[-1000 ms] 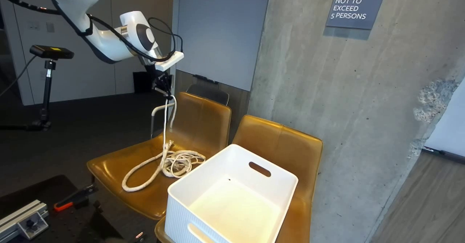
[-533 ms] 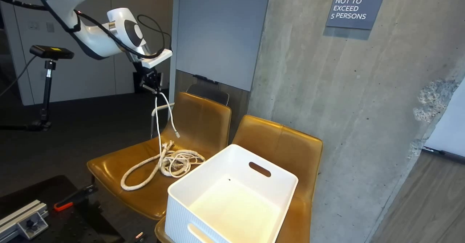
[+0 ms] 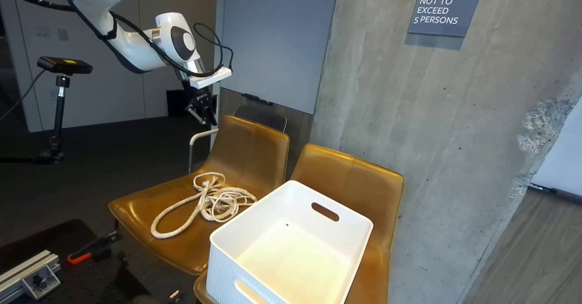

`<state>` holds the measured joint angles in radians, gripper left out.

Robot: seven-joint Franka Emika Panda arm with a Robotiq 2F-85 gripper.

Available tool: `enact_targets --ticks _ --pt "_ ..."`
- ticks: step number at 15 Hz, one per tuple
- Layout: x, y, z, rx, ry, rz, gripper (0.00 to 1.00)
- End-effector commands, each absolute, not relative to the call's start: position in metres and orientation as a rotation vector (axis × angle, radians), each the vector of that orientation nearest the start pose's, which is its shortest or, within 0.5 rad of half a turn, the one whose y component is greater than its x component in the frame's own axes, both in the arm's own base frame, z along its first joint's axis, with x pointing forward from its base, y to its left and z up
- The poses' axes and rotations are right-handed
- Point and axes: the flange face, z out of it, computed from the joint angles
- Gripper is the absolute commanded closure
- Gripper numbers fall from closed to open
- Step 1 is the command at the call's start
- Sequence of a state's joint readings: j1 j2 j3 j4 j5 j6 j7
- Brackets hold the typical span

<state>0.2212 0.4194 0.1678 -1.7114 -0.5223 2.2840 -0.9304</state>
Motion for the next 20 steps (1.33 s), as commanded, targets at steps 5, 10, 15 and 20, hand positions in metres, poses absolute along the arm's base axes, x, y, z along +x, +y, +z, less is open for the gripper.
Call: enact_targets --ticks 5,10,15,20 --pt "0.633 0.161 0.422 2.276 1.823 -0.051 0.06" --pt "0.627 0.051 0.455 2.467 1.558 0.001 0.0" --pt "0.607 -0.034 0.441 2.575 1.346 -0.009 0.0" --pt "0.598 -0.09 0.404 2.629 1.197 0.015 0.0"
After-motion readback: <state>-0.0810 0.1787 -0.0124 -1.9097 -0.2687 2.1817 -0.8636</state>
